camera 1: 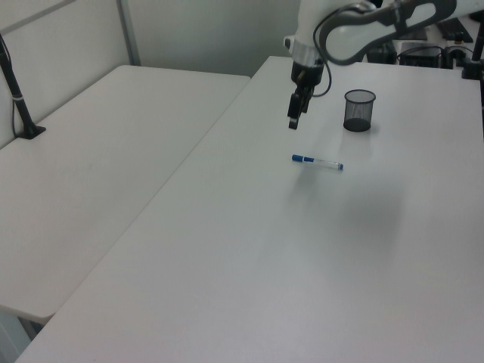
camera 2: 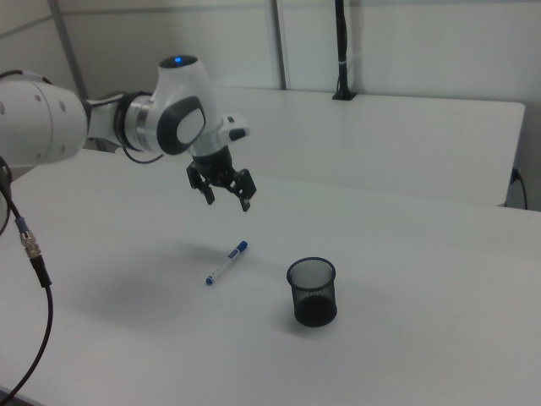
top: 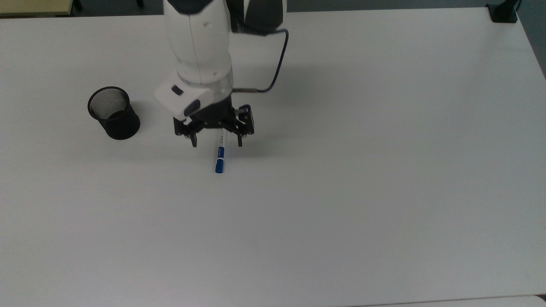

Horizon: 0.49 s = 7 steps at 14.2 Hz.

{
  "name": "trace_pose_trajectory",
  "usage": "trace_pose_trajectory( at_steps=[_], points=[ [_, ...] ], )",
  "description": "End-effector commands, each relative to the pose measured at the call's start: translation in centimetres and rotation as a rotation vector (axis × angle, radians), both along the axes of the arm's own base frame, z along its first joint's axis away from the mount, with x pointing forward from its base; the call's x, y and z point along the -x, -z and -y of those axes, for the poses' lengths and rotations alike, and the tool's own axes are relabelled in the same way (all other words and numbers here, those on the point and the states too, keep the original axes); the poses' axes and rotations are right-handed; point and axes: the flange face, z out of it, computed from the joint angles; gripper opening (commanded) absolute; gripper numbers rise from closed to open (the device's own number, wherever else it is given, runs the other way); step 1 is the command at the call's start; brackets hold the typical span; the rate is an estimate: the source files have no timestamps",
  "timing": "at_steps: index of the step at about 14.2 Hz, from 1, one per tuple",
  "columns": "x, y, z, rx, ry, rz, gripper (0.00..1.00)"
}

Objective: Insert the marker
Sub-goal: 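Move the gripper down over the blue-capped marker, fingers open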

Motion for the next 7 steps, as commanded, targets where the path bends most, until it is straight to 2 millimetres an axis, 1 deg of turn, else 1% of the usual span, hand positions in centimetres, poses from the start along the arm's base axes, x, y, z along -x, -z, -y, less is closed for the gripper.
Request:
trace_pose_trajectory(
  at_steps=[1, 2, 4, 7],
  points=[
    [0.7, 4.2, -0.5, 0.014, 0.025, 0.022, 0.94],
    [0.7, 5.1, -0.5, 0.011, 0.042, 0.025, 0.89],
    [0.7, 5.9, -0.4, 0.009, 0.061, 0.018, 0.85],
    [1.5, 8.2, -0.2, 0.047, 0.038, -0.023, 0.83]
  ],
)
